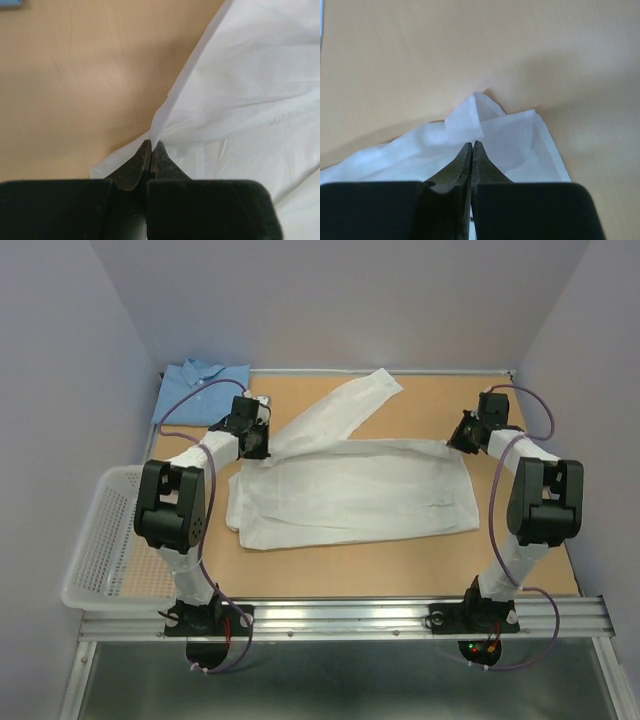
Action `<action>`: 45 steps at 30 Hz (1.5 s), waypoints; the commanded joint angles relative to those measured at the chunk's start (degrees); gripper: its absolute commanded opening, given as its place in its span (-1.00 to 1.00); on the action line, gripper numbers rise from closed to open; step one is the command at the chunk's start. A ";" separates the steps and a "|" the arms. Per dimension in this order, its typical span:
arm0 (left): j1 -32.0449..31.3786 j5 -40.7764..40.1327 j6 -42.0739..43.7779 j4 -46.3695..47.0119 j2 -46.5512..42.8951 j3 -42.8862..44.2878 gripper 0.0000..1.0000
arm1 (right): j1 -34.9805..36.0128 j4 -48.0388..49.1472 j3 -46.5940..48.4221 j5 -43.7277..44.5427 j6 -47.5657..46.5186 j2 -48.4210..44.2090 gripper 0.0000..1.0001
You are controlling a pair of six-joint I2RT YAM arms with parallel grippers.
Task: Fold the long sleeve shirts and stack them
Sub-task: Fold the shirt
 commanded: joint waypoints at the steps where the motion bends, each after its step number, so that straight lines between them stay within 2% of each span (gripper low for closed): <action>1: -0.12 0.75 -1.59 1.45 -5.74 -2.55 -0.92 | -1.05 4.38 -3.59 0.60 4.28 -4.12 -0.99; 9: -0.21 -1.27 -1.76 1.98 -8.21 -7.48 -0.89 | -4.39 4.73 -7.37 3.42 7.20 -6.32 -0.99; 18: -0.83 0.93 -2.91 1.54 -8.47 -10.73 -0.79 | -4.57 4.91 -9.65 3.07 6.93 -6.49 -0.99; 24: -1.80 -0.47 -4.14 0.40 -10.40 -13.45 -0.57 | -4.57 4.82 -12.29 5.09 7.72 -8.51 -0.99; 27: -1.80 -1.27 -4.05 0.04 -11.90 -14.07 -0.39 | -4.57 4.82 -13.70 6.05 8.69 -9.74 -0.98; 30: -1.80 -1.35 -3.96 -0.31 -13.74 -14.07 0.07 | -4.57 4.82 -14.84 6.93 8.69 -10.97 -0.78; 32: -1.80 -1.27 -4.05 -1.27 -14.53 -13.72 0.28 | -4.57 4.73 -15.02 7.37 7.73 -12.90 -0.60; 33: -1.80 -0.75 -4.14 -1.54 -15.75 -13.46 0.31 | -4.57 4.56 -14.85 7.55 7.46 -13.52 -0.56; 34: -1.80 -0.39 -4.58 -1.80 -16.38 -13.28 0.32 | -4.57 4.47 -14.76 7.46 6.68 -14.22 -0.40; 37: -1.88 0.49 -5.80 -1.89 -19.36 -12.93 0.35 | -4.48 3.77 -12.48 6.06 4.66 -15.37 -0.18; 41: -1.80 -0.47 -7.12 -0.57 -21.57 -13.28 0.35 | -3.87 2.10 -6.86 4.48 -0.53 -13.09 -0.13; 45: -1.80 -2.23 -8.62 0.39 -19.29 -13.28 0.34 | -3.69 -2.20 1.57 1.58 -3.88 -6.16 -0.12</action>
